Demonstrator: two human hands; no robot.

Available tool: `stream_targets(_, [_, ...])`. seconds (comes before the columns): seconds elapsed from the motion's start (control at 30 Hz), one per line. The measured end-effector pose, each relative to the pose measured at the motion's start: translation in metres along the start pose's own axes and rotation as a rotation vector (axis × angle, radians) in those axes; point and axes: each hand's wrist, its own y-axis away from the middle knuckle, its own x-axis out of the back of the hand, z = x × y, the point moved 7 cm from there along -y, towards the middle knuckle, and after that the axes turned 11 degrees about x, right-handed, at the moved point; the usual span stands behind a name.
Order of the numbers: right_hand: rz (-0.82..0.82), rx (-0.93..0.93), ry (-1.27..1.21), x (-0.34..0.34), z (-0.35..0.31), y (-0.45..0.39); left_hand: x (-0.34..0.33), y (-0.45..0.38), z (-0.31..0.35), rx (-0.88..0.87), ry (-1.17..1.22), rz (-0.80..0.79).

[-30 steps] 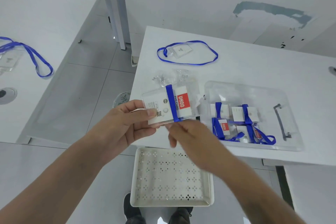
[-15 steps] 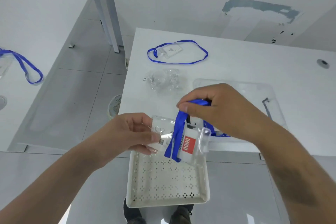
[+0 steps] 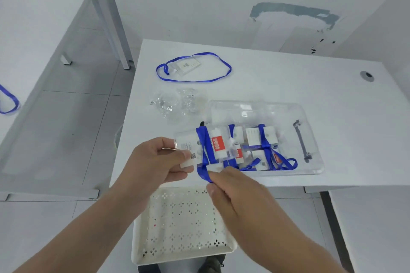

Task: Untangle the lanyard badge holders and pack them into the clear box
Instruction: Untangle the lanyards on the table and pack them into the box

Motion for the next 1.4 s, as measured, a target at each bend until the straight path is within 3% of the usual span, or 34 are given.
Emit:
stream_targets(0.1, [0.095, 0.043, 0.14, 0.046, 0.023, 0.004, -0.03, 0.002, 0.007, -0.068, -0.174, -0.024])
stream_targets(0.27, [0.227, 0.013, -0.034, 0.102, 0.093, -0.018, -0.084, -0.006, 0.018, -0.079, -0.28, -0.147])
stream_targets(0.33, [0.189, -0.077, -0.193, 0.106, 0.127, -0.028, -0.103, -0.016, 0.023, -0.068, -0.275, -0.147])
stream_targets(0.47, [0.118, -0.102, -0.159, 0.108, 0.171, -0.045, -0.131, -0.043, 0.022, -0.065, -0.357, -0.084])
stream_targets(0.6, [-0.058, -0.123, 0.034, 0.099, 0.209, -0.056, -0.158, -0.078, 0.009, -0.055, -0.519, 0.016])
stream_targets(0.8, [-0.284, -0.143, 0.296, 0.068, 0.238, -0.06, -0.184, -0.12, -0.021, -0.046, -0.825, 0.043])
stream_targets(1.03, [-0.346, -0.134, 0.59, 0.044, 0.249, -0.063, -0.199, -0.129, -0.018, -0.136, -1.16, 0.205])
stream_targets(1.13, [-0.3, -0.119, 0.575, 0.055, 0.242, -0.06, -0.196, -0.12, -0.008, -0.163, -1.163, 0.215])
stream_targets(1.4, [-0.092, -0.078, 0.284, 0.111, 0.199, -0.057, -0.144, -0.07, 0.044, -0.362, -0.802, 0.254])
